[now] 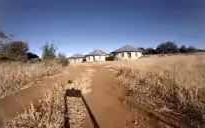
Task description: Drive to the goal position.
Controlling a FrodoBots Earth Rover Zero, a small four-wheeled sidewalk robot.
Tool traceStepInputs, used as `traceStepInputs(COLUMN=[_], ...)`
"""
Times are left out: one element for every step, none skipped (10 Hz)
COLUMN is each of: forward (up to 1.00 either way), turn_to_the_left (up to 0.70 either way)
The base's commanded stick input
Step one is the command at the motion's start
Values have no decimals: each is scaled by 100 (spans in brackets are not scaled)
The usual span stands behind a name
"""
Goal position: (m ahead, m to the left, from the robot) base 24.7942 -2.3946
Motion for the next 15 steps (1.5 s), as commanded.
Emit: traceStepInputs(forward=[50,50,50,50,50,50,50,50,50,50,50,50,50,50,50], turn_to_the_left=[0,0,0,0,0,0,0,0,0,0,0,0,0,0,0])
